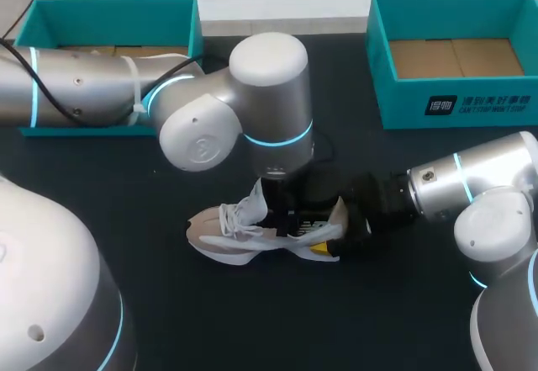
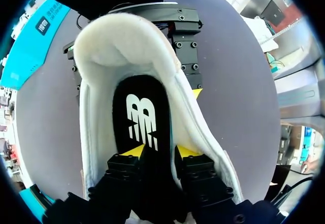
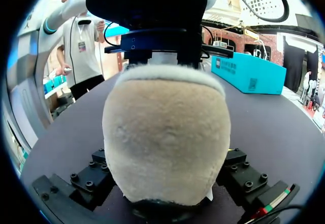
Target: Take the shoe out of the shoebox, open the shoe tongue, remove and reinsert the insole, then place the shoe into the shoebox
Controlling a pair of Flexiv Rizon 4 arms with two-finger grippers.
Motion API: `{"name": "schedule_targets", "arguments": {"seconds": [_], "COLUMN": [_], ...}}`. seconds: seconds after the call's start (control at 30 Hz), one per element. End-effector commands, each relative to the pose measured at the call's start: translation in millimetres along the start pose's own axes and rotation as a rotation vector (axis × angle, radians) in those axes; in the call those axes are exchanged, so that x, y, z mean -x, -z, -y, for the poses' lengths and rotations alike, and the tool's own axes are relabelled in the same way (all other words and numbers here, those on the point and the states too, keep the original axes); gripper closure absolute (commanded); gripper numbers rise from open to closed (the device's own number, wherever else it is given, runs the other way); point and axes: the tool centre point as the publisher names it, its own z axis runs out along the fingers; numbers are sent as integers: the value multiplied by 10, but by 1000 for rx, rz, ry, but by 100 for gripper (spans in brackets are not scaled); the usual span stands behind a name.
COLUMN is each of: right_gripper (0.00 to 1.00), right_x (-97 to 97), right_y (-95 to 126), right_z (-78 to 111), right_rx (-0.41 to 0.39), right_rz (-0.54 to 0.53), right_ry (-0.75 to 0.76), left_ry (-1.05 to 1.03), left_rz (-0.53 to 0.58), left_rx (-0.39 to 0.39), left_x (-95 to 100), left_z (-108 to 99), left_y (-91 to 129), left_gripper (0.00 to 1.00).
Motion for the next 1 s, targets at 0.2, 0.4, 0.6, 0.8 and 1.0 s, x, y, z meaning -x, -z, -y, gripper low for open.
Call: {"name": "schedule_targets", "arguments": {"seconds": [0.2, 0.4, 0.6, 0.8, 1.0], "right_gripper": [100, 100, 100, 100, 100], "right_x": [14, 14, 14, 14, 14], "right_y": [-16, -16, -16, -16, -16], "right_z": [21, 21, 21, 21, 21], "right_rx": [-4, -4, -4, -4, -4], "right_rz": [3, 3, 3, 3, 3], "right_ry": [-2, -2, -2, -2, -2], "left_ry": [-36, -57, -63, -45, -15], "left_rz": [26, 107, 122, 135, 133], "left_rx": [-5, 20, 38, 43, 31], "left_x": [-4, 54, 141, 210, 234], "left_z": [19, 29, 14, -32, -116], "left_y": [-131, -256, -359, -391, -364], "left_gripper": [54, 48, 55, 100, 100]}}
